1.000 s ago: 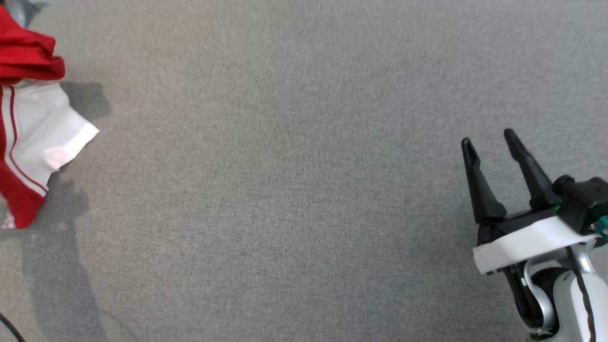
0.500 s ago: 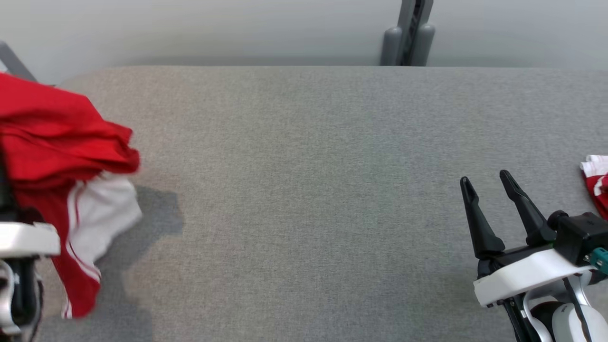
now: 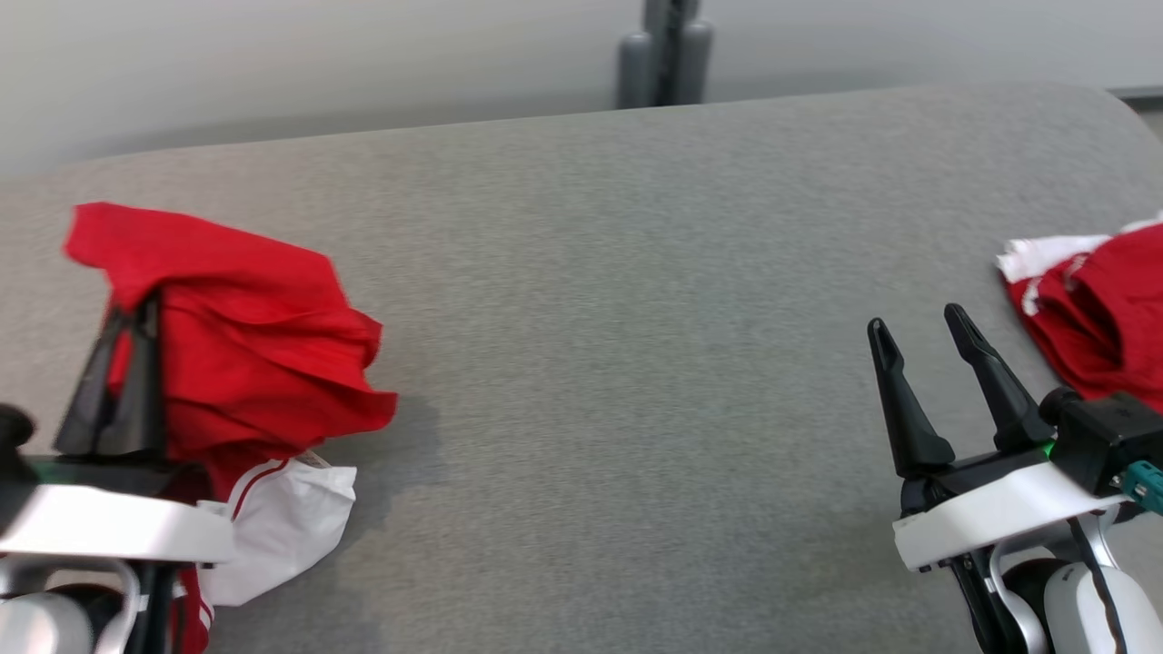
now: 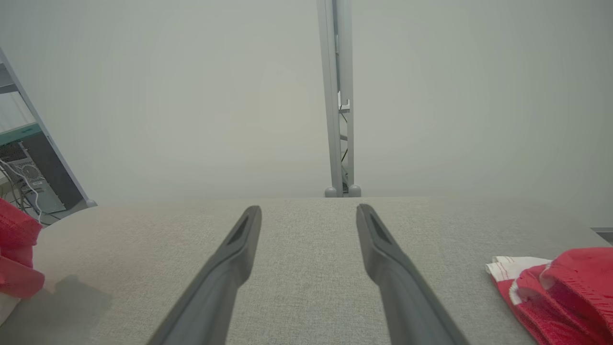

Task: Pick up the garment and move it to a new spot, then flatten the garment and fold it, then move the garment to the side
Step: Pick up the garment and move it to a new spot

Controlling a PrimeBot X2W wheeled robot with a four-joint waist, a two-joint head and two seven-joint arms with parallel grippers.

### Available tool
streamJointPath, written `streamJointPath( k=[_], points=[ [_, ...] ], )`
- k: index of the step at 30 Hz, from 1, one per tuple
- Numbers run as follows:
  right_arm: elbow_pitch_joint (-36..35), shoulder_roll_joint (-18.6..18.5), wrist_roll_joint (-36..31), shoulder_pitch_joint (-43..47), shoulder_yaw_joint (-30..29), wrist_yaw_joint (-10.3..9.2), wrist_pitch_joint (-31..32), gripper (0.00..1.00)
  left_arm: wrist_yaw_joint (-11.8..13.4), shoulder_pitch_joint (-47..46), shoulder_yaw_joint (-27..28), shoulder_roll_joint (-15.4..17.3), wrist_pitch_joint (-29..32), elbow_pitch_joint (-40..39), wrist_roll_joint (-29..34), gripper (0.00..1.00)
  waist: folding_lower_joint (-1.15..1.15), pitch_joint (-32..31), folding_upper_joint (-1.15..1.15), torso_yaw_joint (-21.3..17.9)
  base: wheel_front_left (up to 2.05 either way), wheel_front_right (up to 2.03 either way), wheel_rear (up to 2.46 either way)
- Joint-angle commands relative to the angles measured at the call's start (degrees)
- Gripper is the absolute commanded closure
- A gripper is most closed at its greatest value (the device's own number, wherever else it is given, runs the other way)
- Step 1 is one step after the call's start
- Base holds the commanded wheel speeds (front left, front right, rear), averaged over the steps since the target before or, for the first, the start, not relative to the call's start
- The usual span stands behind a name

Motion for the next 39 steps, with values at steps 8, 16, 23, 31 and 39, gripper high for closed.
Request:
streamJointPath(
  k=[8,16,23,31,39],
  points=[
    [0.1,-0.1,0.9,-1.6,-0.2,-0.02,-1.9,0.0,-4.2,-7.7,-9.6,-3.6,2.3,5.0,2.6,1.0,0.0,4.1,0.0,-10.6,0.0,0.0,0.0],
    [1.0,0.0,3.3,-1.2,-0.4,-0.02,-3.9,0.0,-10.0,-16.7,-17.7,-8.5,3.7,12.5,4.1,1.0,0.0,8.2,0.0,-16.4,0.0,0.0,0.0],
    [2.4,0.0,5.5,-1.7,0.8,-0.02,-6.2,0.0,-13.6,-22.6,-22.6,-12.1,5.1,22.4,4.8,1.0,0.0,11.6,0.0,-19.9,0.0,0.0,0.0],
    [4.2,0.0,5.0,-1.9,0.1,-0.02,-7.8,0.0,-15.1,-25.1,-25.0,-14.5,2.2,30.8,6.2,0.0,0.0,11.8,0.0,-19.2,0.0,0.0,0.0],
    [4.3,-0.1,2.3,-2.1,-1.6,-0.02,-6.5,0.0,-12.8,-22.7,-21.7,-14.8,-4.6,27.3,4.9,0.0,0.0,8.4,0.0,-13.4,0.0,0.0,0.0]
  ],
)
